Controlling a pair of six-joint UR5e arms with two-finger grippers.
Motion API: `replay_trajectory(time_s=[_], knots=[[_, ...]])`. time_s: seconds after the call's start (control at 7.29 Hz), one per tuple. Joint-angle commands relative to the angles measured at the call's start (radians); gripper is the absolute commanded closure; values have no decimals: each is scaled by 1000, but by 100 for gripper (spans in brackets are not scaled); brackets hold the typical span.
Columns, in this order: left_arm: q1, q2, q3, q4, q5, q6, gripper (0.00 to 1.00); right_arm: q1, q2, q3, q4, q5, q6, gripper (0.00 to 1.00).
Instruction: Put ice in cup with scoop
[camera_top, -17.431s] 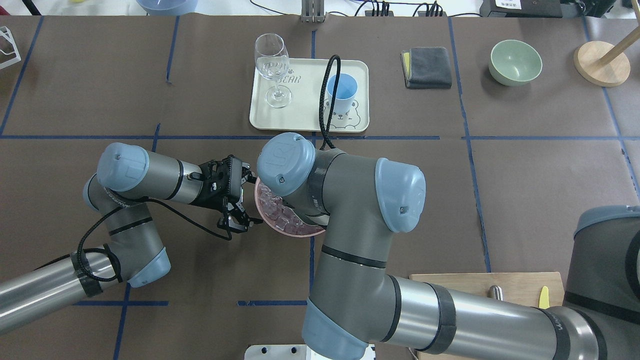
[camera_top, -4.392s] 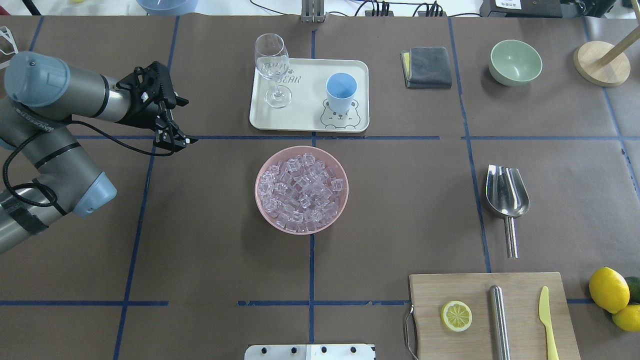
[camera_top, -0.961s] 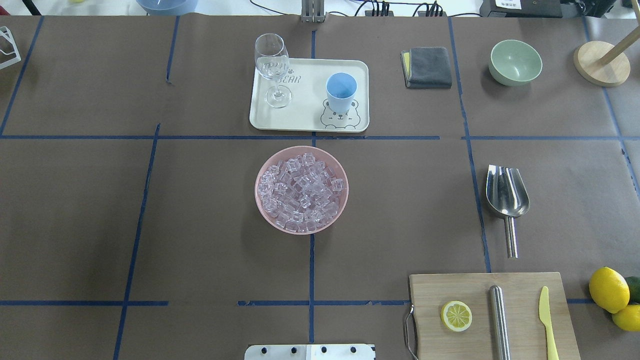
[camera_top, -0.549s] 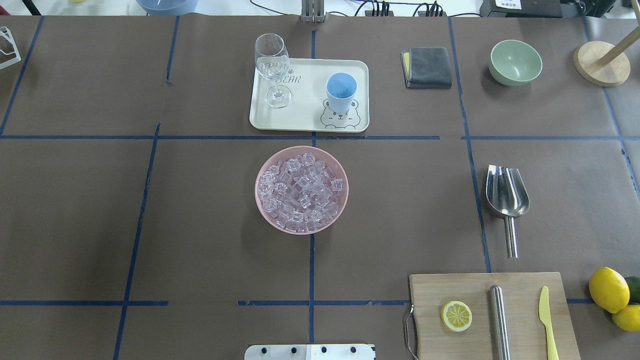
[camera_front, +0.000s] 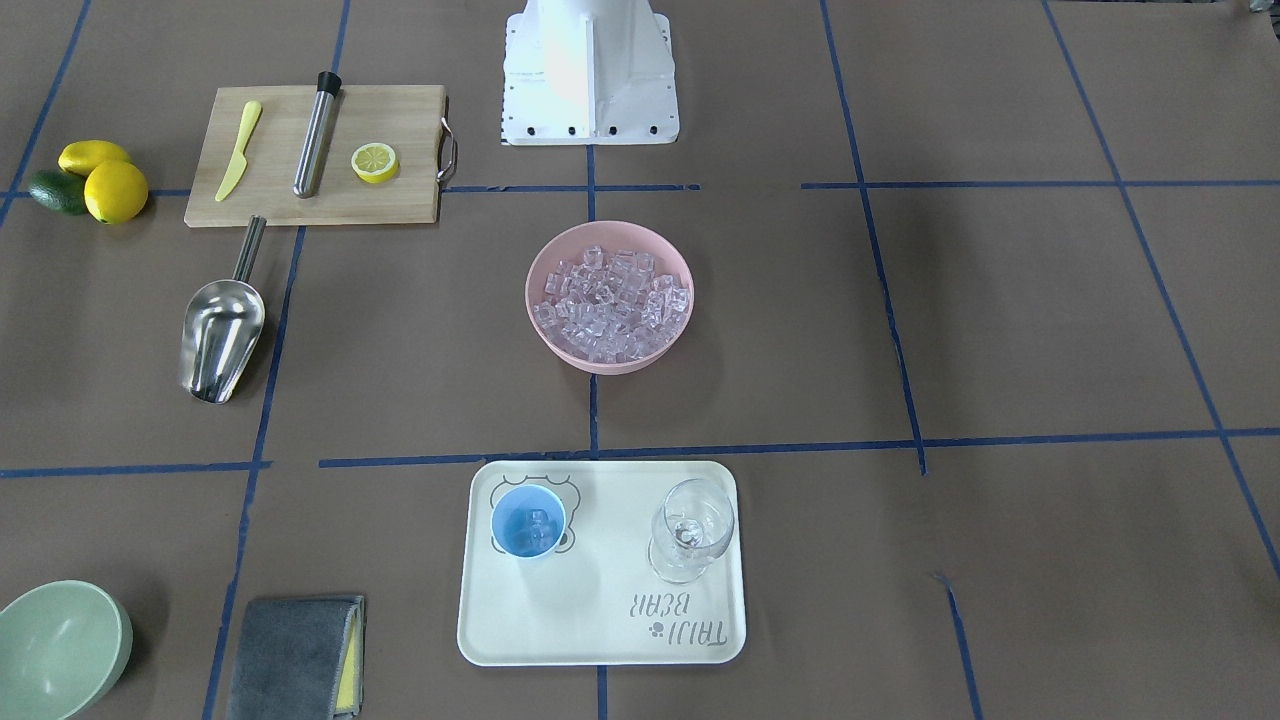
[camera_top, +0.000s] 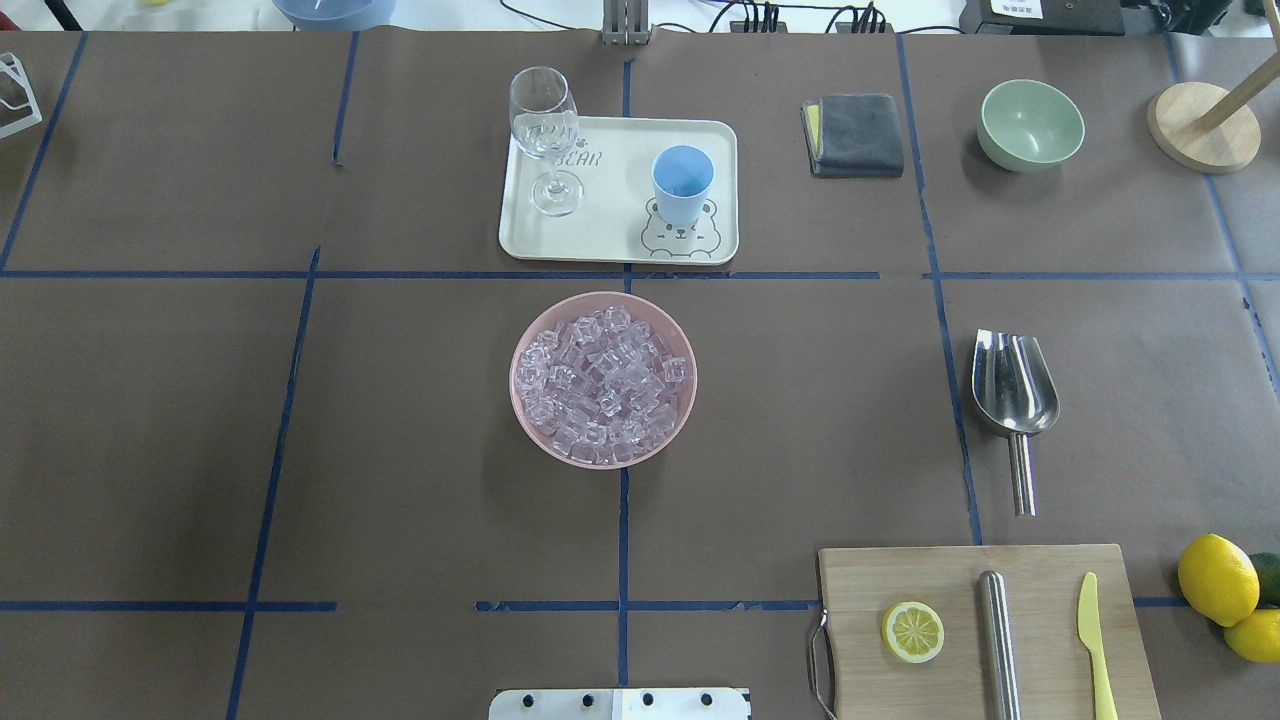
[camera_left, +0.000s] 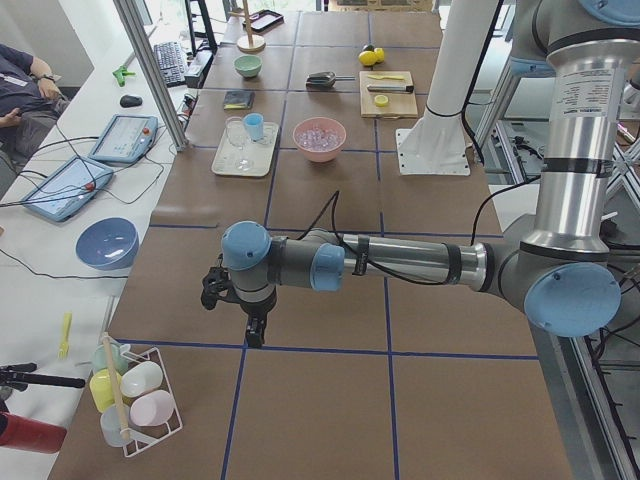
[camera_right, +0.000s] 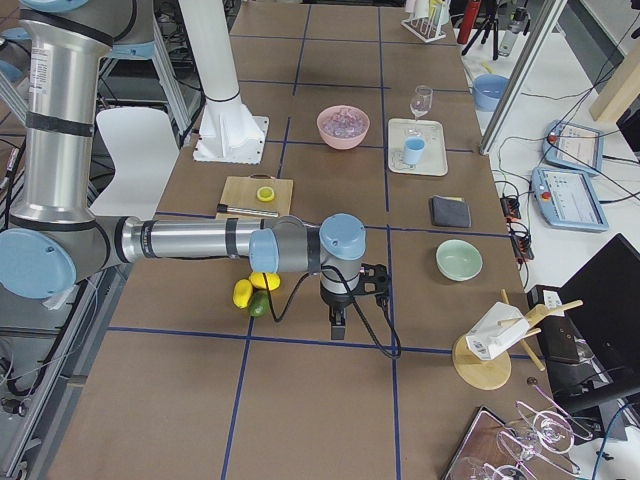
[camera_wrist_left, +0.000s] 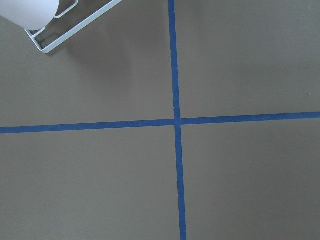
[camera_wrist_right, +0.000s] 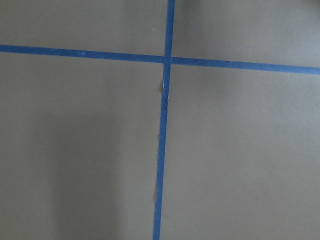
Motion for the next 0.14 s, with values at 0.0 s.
replay_trajectory(time_s=[0.0], knots=[[0, 0, 1, 0, 0, 0, 0, 0, 0, 0, 0, 0, -1, 0]])
